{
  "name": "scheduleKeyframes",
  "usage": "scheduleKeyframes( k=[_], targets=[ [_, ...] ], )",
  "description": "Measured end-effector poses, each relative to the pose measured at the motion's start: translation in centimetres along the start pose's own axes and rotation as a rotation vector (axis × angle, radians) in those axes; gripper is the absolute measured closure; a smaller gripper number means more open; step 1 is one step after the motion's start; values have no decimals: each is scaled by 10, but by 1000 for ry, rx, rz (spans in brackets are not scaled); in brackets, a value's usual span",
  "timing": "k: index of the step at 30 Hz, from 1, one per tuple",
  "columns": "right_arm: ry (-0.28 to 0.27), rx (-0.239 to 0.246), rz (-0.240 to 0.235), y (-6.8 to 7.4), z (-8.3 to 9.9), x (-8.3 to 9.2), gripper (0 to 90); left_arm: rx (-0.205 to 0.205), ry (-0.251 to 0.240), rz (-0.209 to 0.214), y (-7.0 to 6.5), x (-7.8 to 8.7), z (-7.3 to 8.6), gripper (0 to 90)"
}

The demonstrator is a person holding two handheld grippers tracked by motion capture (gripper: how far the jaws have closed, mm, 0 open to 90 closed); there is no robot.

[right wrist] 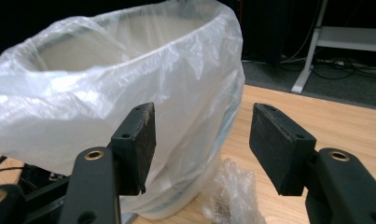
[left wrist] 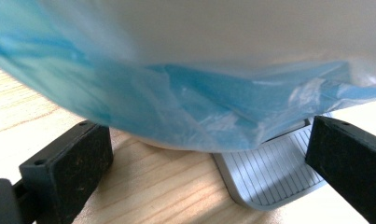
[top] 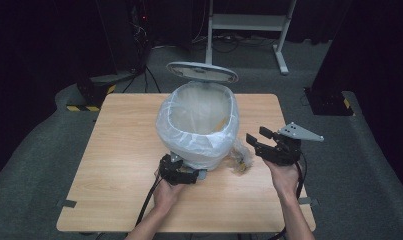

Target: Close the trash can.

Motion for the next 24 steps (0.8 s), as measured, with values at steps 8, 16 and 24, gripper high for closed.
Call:
scheduleKeyframes(
  k=[8,16,24],
  targets=[
    [20,-7,13,-4,15,-2,413,-39,45,-1,3,3,3,9],
    [52,-8,25,-7,33,-8,416,-39,44,-2,3,3,3,10],
    [66,-15,32,-9,45,-12,417,-12,20,11,-1,1,2,11]
  ],
)
Point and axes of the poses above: each handheld gripper's, and its own axes: x roughly backward along the jaws, z roughly out of its underside, y roughly to its left, the point moved 10 cm from there along -x, roughly forward along the jaws, and after that the axes turned 8 degrees about z, right-handed, at the moved point
